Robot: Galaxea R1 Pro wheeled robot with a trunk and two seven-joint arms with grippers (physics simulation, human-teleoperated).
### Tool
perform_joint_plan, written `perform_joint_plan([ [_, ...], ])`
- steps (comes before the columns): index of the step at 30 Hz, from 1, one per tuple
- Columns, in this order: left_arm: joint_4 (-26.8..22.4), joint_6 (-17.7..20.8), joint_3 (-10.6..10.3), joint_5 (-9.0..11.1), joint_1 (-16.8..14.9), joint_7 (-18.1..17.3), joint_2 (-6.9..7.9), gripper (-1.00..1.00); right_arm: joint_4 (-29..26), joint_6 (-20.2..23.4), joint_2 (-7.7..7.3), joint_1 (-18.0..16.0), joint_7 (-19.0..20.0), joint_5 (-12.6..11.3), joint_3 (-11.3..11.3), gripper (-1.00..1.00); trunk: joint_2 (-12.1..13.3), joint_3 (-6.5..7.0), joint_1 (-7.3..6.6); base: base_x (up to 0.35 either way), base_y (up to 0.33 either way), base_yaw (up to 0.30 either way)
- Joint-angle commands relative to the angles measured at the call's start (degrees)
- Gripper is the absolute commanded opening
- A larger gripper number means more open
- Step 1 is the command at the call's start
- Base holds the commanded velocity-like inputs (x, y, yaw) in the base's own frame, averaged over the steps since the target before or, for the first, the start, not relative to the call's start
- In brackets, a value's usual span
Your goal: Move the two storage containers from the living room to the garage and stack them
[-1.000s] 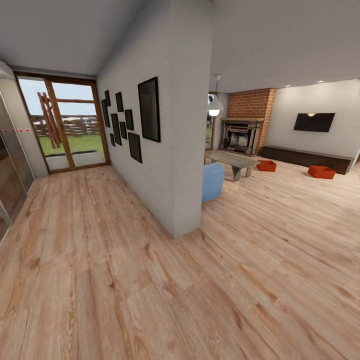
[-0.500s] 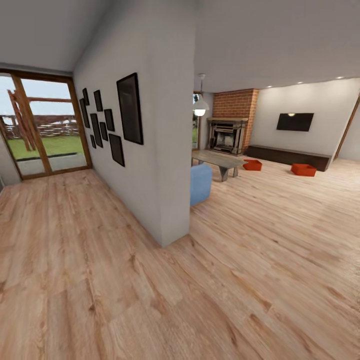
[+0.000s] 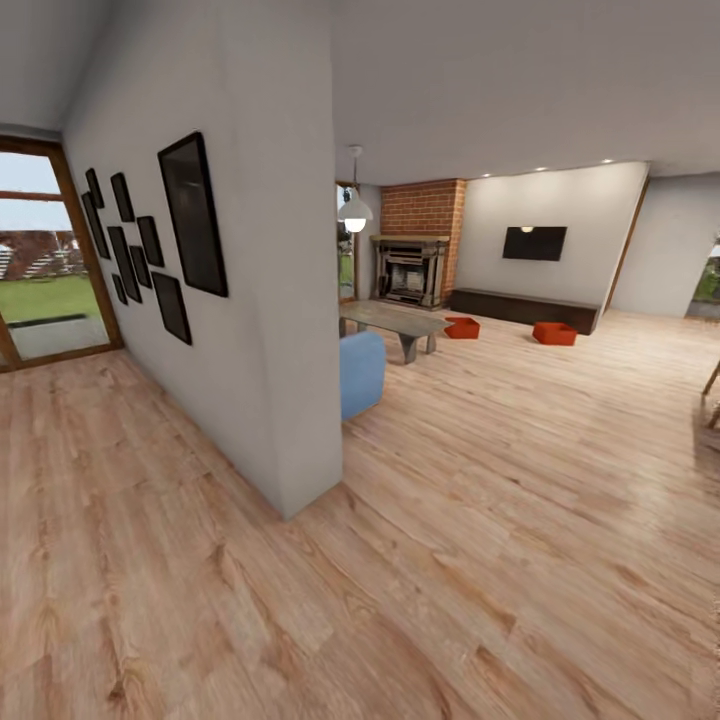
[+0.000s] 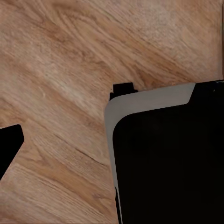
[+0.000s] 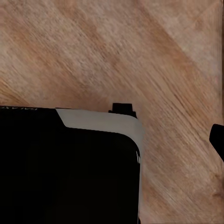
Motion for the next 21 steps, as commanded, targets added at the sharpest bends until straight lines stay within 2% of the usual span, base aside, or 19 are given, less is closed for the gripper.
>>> perform_joint_plan([
  [1,-0.08,0.04,-0.05,-0.56,0.0,-0.12,0.02,1.0,0.07,-0.2,-0.01,-0.06,0.18,0.06,0.0,1.0,-0.04,-0.07,0.04,0.345,0.0,-0.264],
  [21,-0.08,0.04,-0.05,-0.56,0.0,-0.12,0.02,1.0,0.07,-0.2,-0.01,-0.07,0.18,0.06,0.0,1.0,-0.04,-0.07,0.04,0.345,0.0,-0.264],
])
